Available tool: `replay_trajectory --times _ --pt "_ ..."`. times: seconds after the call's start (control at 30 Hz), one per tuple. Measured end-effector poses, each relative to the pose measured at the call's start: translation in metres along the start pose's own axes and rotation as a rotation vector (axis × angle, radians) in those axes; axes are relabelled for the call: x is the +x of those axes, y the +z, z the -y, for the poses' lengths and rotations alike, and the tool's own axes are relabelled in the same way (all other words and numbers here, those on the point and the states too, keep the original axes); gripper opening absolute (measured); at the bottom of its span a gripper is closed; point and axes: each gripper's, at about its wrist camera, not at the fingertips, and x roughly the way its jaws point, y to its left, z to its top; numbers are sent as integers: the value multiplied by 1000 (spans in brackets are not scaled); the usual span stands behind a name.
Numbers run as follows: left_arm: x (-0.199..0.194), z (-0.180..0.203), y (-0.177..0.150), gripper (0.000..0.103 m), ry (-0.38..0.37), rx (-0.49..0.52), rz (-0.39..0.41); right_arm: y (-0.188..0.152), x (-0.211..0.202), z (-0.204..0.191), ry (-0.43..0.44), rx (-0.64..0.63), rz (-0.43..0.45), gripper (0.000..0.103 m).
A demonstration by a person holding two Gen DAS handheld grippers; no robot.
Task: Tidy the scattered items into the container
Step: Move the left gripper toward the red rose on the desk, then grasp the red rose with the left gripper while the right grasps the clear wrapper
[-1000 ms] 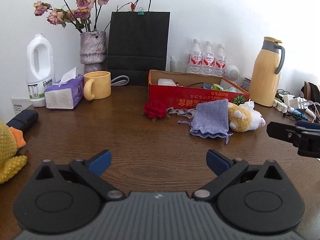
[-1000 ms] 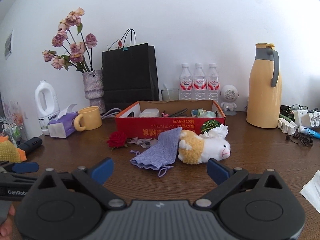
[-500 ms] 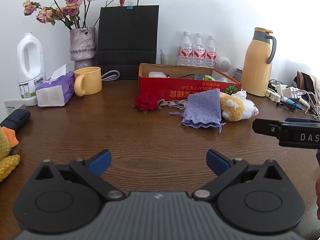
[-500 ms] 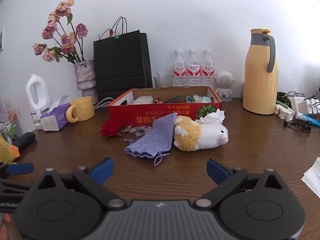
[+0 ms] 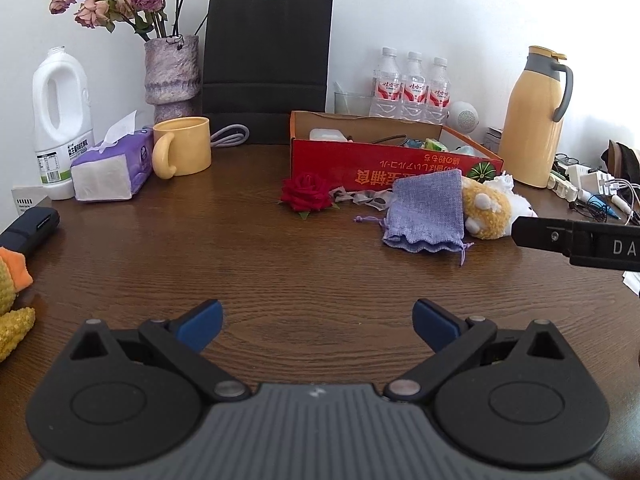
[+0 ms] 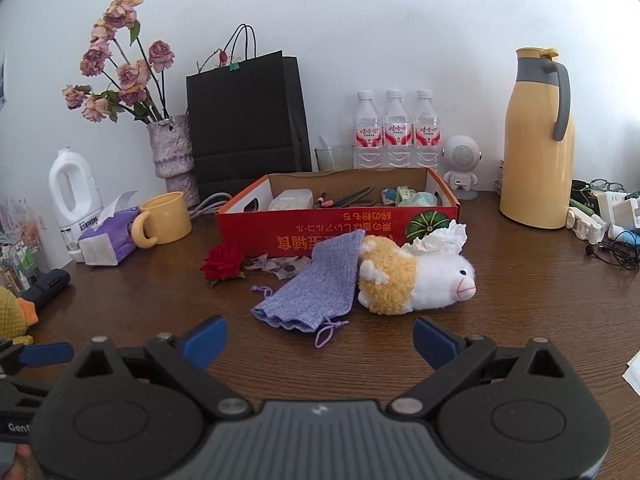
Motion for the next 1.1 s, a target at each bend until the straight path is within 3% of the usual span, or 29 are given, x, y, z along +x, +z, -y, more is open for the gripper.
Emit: replay_trajectory --times 0.27,0.43,0.57,0.77,0.87,0.9,1.0,1.1 --pt "29 -17 35 103 8 10 16 22 21 2 48 -15 6 93" --pt "81 -30 73 103 -45 0 -23 41 57 -3 97 -63 -37 84" --pt "140 -34 97 103 -95 -8 -72 58 105 -10 118 -103 -88 69" --pt "193 -29 114 90 -91 50 -84 68 165 -5 111 -110 -156 64" --pt "210 -29 117 73 -96 50 -117 69 179 -10 111 -133 -164 63" --pt "212 -29 115 61 -91 45 -125 70 182 -12 113 -141 -164 62" --pt "209 -33 111 50 -98 43 -118 72 190 -17 145 -147 -165 56" --pt "199 -36 107 49 -61 61 -91 75 201 -28 185 -170 -182 46"
